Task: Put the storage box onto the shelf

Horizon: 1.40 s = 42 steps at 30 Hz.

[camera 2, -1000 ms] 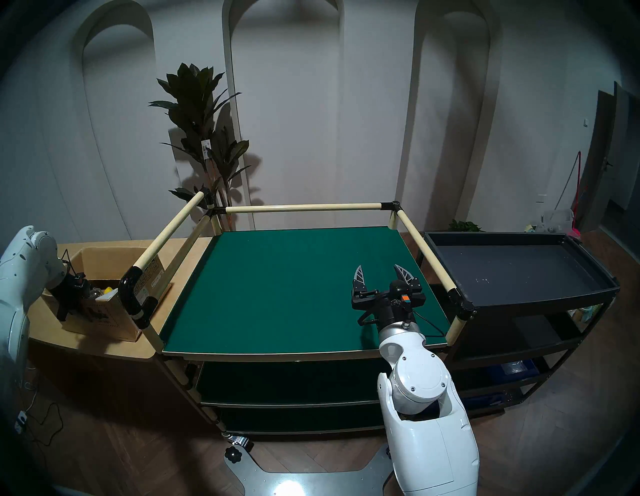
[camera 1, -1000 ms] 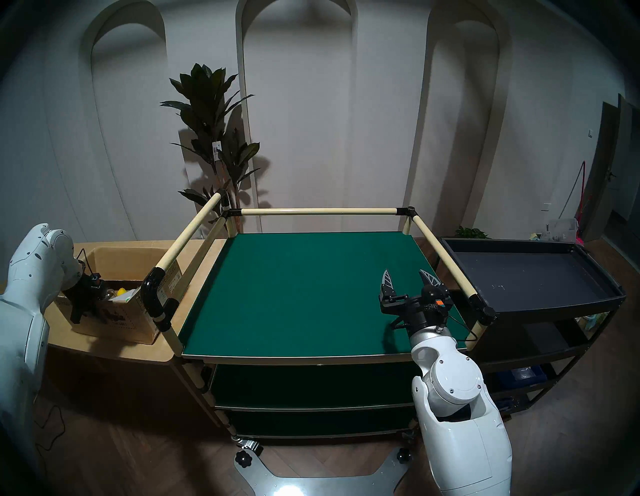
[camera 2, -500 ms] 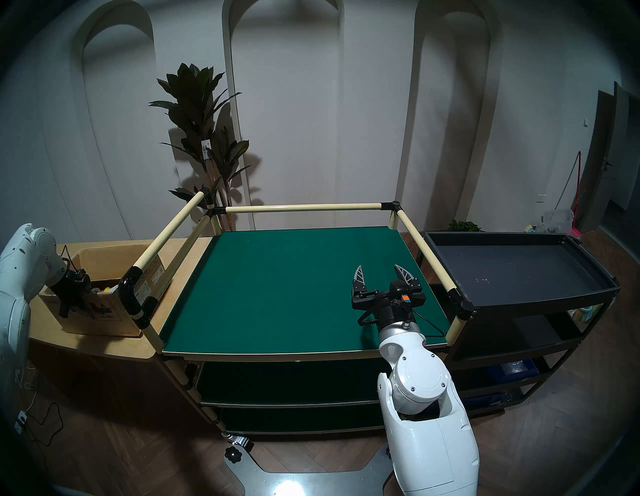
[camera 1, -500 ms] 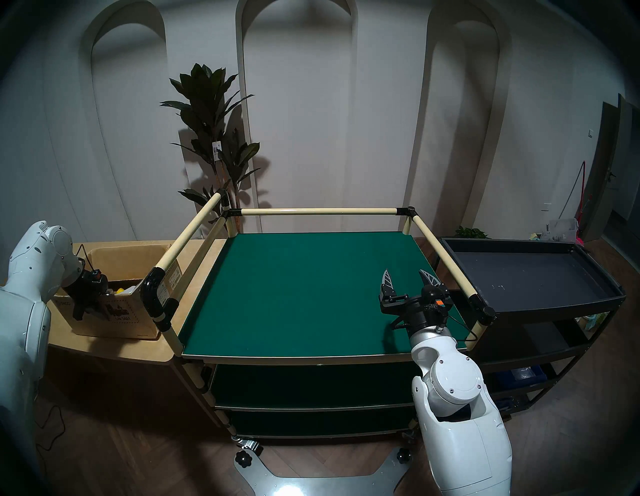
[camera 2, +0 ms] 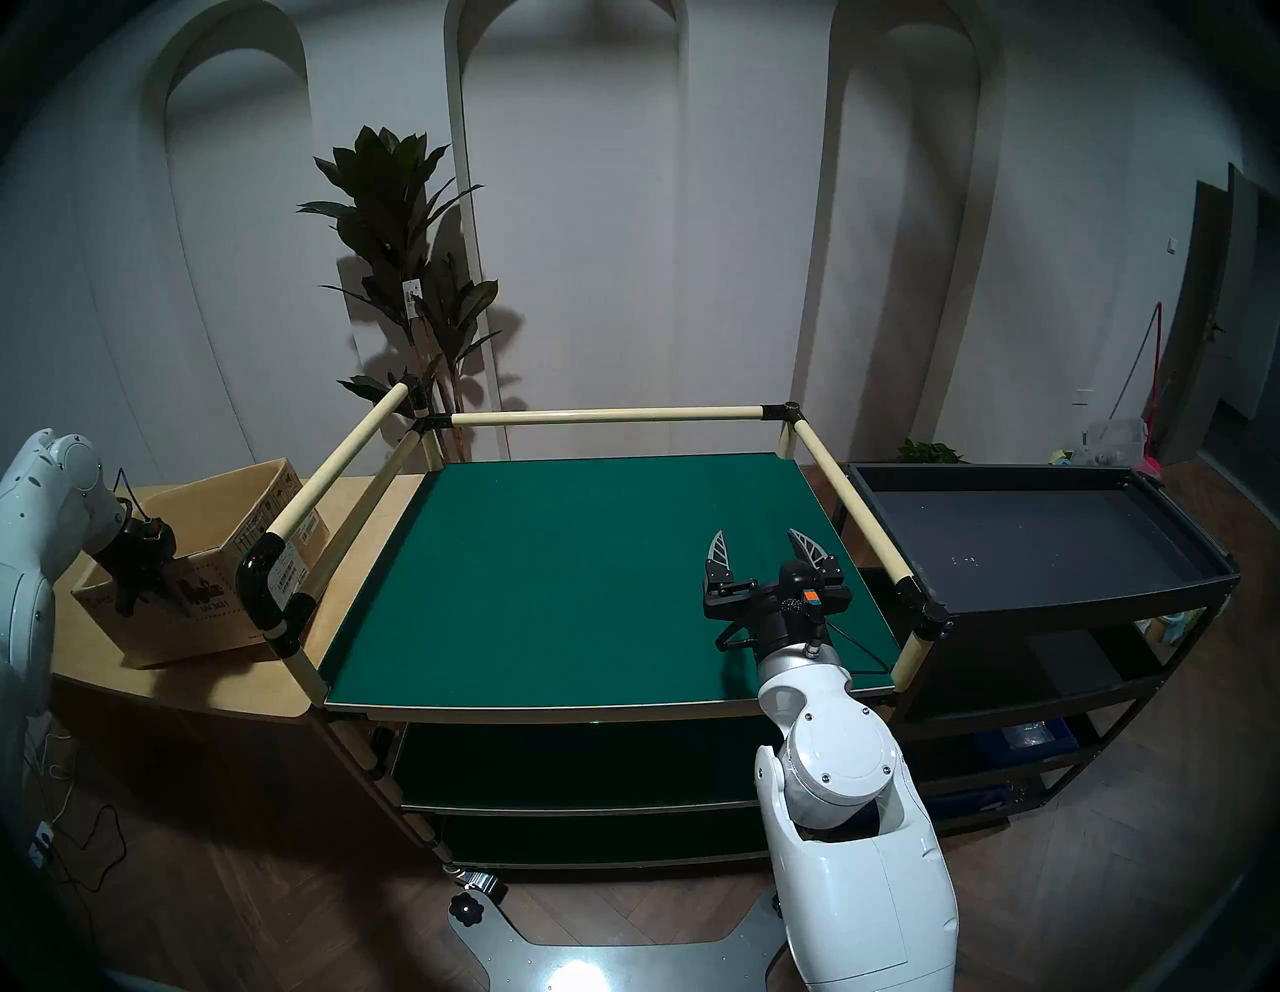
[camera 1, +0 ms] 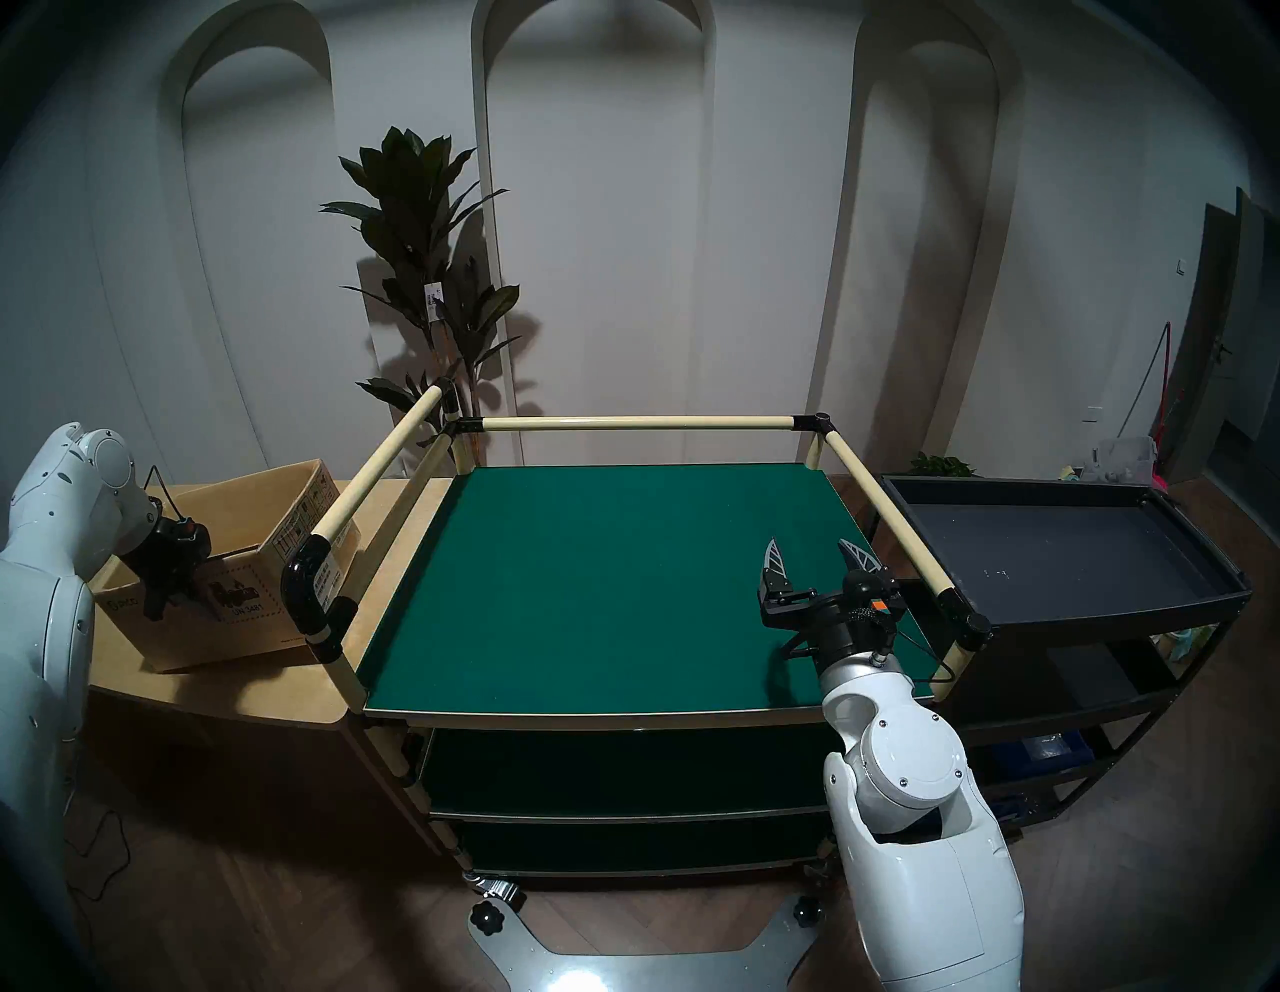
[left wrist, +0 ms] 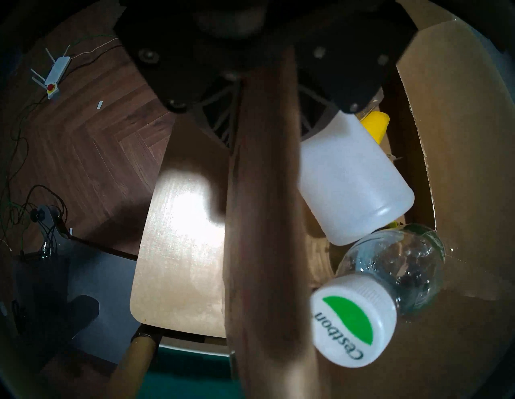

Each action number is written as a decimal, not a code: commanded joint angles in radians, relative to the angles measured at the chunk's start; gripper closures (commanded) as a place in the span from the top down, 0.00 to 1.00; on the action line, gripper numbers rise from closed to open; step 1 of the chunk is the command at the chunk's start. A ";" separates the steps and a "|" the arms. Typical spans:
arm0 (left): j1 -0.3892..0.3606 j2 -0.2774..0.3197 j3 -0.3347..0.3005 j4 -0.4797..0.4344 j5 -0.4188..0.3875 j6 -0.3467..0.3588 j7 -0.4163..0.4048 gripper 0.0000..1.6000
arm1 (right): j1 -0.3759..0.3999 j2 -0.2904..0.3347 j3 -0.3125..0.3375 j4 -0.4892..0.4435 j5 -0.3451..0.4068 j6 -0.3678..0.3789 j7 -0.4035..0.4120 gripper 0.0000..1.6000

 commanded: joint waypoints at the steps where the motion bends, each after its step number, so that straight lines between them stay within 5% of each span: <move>1: -0.105 0.019 0.001 -0.014 0.006 -0.007 -0.066 0.00 | 0.005 -0.001 0.001 -0.026 0.001 -0.007 -0.001 1.00; 42: -0.293 0.005 0.030 -0.108 0.096 0.011 -0.093 0.00 | 0.005 -0.001 0.001 -0.025 0.001 -0.007 -0.001 1.00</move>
